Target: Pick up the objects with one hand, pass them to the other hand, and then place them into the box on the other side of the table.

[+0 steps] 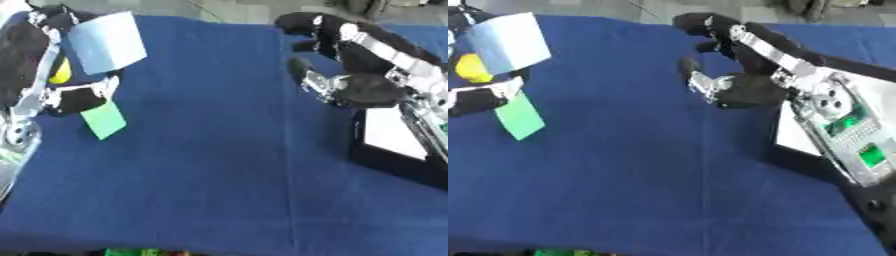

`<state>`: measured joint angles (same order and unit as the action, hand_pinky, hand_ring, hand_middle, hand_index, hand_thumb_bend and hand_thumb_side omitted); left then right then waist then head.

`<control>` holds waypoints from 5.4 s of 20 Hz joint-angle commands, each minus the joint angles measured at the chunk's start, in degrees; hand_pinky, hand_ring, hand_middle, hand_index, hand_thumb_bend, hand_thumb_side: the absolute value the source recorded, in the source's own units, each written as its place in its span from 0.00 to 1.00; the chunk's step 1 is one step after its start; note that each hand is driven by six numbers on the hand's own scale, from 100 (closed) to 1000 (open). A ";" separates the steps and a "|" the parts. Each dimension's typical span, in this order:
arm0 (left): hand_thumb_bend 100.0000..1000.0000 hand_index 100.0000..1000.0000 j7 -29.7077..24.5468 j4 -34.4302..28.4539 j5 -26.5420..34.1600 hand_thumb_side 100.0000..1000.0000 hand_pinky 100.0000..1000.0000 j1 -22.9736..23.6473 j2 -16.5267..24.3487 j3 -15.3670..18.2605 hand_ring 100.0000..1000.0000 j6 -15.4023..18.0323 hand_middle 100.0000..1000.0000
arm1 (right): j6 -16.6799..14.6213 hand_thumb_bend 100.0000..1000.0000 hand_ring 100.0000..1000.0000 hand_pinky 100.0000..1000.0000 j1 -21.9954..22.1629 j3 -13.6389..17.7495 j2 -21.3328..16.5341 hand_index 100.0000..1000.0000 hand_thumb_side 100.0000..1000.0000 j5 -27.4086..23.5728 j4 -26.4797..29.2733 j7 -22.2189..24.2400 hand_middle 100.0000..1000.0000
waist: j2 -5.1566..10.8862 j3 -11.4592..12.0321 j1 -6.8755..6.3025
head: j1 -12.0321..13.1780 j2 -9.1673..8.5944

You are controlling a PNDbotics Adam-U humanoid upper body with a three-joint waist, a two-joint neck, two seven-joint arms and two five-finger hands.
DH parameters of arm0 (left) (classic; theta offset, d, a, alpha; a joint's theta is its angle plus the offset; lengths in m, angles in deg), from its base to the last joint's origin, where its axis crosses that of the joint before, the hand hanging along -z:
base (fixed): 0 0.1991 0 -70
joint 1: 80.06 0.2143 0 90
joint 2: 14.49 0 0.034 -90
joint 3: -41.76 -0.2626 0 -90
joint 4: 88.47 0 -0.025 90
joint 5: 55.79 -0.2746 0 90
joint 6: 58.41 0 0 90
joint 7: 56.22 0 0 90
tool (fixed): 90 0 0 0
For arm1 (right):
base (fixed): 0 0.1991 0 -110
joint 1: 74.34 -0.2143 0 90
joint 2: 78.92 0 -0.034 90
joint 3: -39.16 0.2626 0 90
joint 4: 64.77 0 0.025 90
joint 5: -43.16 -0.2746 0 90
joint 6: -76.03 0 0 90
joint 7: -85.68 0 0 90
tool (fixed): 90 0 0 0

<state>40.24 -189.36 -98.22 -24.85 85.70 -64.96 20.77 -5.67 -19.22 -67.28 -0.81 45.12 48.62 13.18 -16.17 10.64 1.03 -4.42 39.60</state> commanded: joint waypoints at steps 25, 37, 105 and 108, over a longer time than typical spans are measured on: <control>0.00 0.55 -7.84 -0.08 -0.59 0.17 0.68 -2.44 -5.21 -3.50 0.46 3.84 0.47 | 1.14 0.00 1.00 0.89 -9.23 -6.66 7.93 0.93 0.00 28.08 1.20 6.74 0.92 | 1.76 -0.72 0.39 | -0.07 0.95; 0.00 0.55 -4.94 0.35 -3.82 0.15 0.68 -3.21 -6.86 -4.27 0.46 6.77 0.46 | 3.36 0.10 1.00 0.89 -10.85 -7.74 10.42 0.95 0.00 32.22 1.20 11.28 0.89 | 1.86 -0.63 0.70 | -0.38 1.27; 0.00 0.53 3.72 1.60 8.27 0.26 0.59 -3.80 -9.75 -6.37 0.39 23.25 0.40 | 8.21 0.17 0.97 0.88 -11.67 -9.50 11.85 0.84 0.00 41.28 1.20 13.18 0.77 | 1.99 -0.73 1.71 | -0.69 2.95; 0.00 0.53 3.46 2.10 10.45 0.27 0.59 -3.67 -9.74 -6.29 0.39 25.65 0.40 | 8.61 0.18 0.96 0.88 -11.69 -9.88 11.82 0.82 0.00 41.71 1.20 12.55 0.76 | 2.08 -0.83 1.84 | -0.68 3.16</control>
<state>43.52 -185.75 -89.27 -27.37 75.75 -71.48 44.99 2.67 -30.44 -77.04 12.12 86.51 49.74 26.16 -15.27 9.86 3.06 -5.11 42.29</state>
